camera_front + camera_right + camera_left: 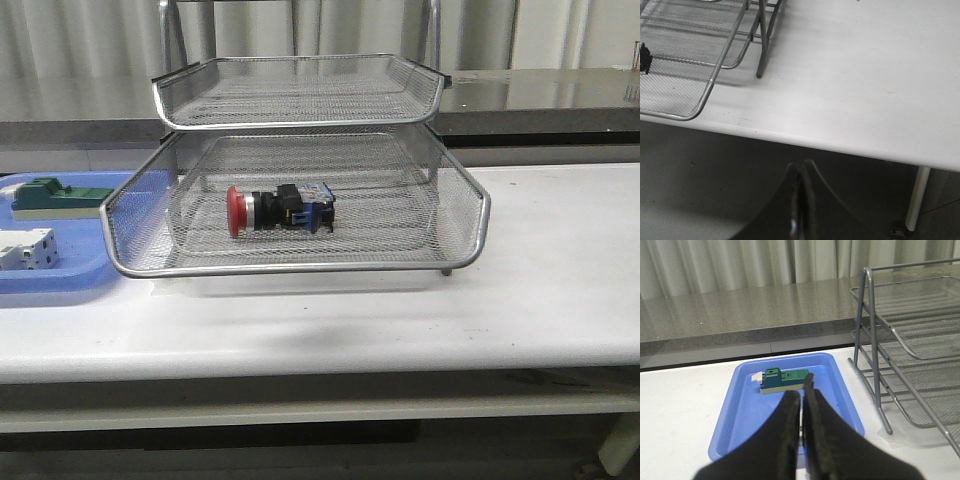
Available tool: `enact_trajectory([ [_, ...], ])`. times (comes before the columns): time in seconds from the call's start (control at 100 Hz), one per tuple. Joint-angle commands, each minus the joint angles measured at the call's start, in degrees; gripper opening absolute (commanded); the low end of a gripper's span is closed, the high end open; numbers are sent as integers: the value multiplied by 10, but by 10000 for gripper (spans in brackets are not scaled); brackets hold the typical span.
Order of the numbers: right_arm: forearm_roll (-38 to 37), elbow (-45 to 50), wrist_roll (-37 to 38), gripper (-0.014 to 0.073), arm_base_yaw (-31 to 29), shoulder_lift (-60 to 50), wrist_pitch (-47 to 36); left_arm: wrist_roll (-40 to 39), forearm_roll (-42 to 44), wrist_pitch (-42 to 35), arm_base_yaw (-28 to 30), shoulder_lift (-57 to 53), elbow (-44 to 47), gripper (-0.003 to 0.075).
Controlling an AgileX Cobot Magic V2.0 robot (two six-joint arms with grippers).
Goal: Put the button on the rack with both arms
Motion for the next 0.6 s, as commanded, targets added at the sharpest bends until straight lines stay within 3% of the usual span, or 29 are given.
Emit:
enact_trajectory([
  [0.0,-2,-20,-1,-68,1,0,-32,-5,-7,-46,2,3,-17,4],
  [0.33,62,-20,-1,-68,1,13,-77,-5,-7,-46,2,3,-17,4],
  [0.59,121,-20,-14,-68,3,100,-84,-5,-7,-46,2,3,-17,4],
])
